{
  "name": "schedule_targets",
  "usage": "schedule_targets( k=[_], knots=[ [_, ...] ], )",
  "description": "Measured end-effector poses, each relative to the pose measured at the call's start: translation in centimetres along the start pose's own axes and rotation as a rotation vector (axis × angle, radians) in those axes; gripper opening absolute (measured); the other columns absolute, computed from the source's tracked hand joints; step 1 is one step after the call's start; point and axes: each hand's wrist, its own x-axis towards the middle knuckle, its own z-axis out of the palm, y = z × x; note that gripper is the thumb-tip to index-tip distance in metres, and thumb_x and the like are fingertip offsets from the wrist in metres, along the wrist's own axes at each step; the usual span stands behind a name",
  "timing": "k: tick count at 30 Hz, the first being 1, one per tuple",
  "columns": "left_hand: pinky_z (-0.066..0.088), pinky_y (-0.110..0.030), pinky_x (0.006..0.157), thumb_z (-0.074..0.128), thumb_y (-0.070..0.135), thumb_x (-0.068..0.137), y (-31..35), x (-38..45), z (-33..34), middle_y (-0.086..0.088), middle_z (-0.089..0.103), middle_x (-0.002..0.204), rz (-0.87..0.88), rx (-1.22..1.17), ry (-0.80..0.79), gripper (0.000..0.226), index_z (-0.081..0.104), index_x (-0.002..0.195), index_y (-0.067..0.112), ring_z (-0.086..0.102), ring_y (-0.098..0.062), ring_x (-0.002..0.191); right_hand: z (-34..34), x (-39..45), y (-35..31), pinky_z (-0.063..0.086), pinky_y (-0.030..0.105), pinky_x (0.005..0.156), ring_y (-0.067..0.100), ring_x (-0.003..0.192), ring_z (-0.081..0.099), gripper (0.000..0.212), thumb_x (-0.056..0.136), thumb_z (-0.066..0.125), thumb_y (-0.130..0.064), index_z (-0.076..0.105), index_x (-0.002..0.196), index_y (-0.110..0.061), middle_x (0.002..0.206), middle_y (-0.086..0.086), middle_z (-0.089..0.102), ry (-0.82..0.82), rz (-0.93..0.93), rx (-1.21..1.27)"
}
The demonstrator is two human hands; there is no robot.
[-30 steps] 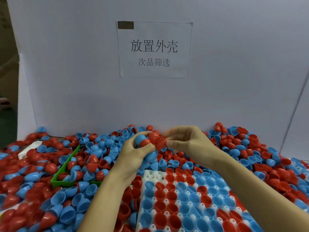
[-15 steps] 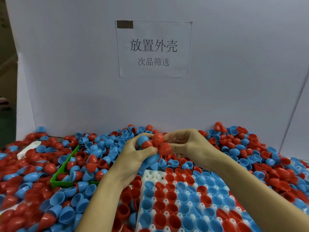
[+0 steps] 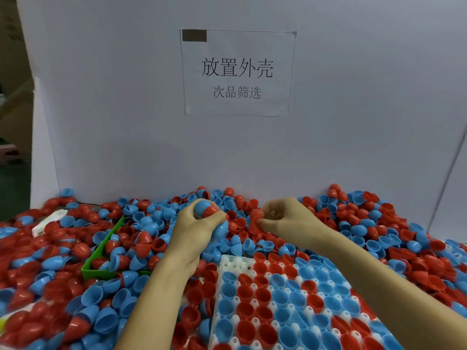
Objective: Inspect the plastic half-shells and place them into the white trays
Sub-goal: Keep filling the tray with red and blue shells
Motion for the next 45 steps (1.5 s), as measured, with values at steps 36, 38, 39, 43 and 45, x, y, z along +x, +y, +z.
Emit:
schedule_targets(
  k=[36, 38, 39, 43, 45],
  knots=[
    [0.056, -0.020, 0.064, 0.071, 0.009, 0.084, -0.2, -0.4, 0.4, 0.007, 0.058, 0.069, 0.053, 0.075, -0.086, 0.018, 0.059, 0.091, 0.020, 0.059, -0.006, 0.067, 2.9, 1.8, -2.0, 0.058, 0.048, 0.072, 0.036, 0.069, 0.060, 0.021, 0.092, 0.050, -0.008, 0.065, 0.083, 0.003, 0.081, 0.022, 0.067, -0.101, -0.036, -0.376],
    [0.055, -0.016, 0.062, 0.074, 0.009, 0.083, -0.1, -0.7, 0.7, 0.010, 0.062, 0.066, 0.080, 0.106, -0.071, 0.034, 0.053, 0.102, 0.027, 0.062, -0.004, 0.063, 1.4, 1.2, -3.2, 0.060, 0.043, 0.076, 0.029, 0.078, 0.068, 0.029, 0.101, 0.050, -0.027, 0.071, 0.100, -0.006, 0.094, 0.019, 0.072, -0.023, -0.049, -0.025],
    [0.054, -0.014, 0.059, 0.075, 0.009, 0.083, -0.1, -0.8, 0.9, 0.013, 0.067, 0.069, 0.095, 0.129, -0.077, 0.045, 0.046, 0.108, 0.032, 0.064, -0.003, 0.062, 1.0, 0.8, -3.7, 0.062, 0.036, 0.075, 0.023, 0.082, 0.070, 0.029, 0.100, 0.051, -0.038, 0.071, 0.104, -0.017, 0.097, 0.013, 0.073, -0.044, -0.045, 0.108],
    [0.049, -0.013, 0.057, 0.075, 0.002, 0.081, 0.1, -1.3, 1.5, 0.003, 0.066, 0.085, 0.219, 0.350, -0.196, 0.075, 0.026, 0.129, 0.032, 0.065, -0.001, 0.061, 1.4, -0.1, -4.9, 0.060, 0.030, 0.080, 0.015, 0.085, 0.070, 0.027, 0.087, 0.071, -0.045, 0.072, 0.107, -0.027, 0.095, -0.003, 0.073, -0.081, -0.096, 0.058],
    [0.049, -0.011, 0.060, 0.078, 0.004, 0.080, 0.1, -1.5, 1.9, 0.002, 0.063, 0.093, 0.236, 0.402, -0.216, 0.081, 0.024, 0.132, 0.036, 0.065, 0.003, 0.070, 1.8, -0.1, -4.9, 0.058, 0.027, 0.081, 0.009, 0.085, 0.070, 0.024, 0.084, 0.077, -0.032, 0.075, 0.105, -0.019, 0.093, -0.006, 0.073, 0.002, -0.086, 0.089]
  ],
)
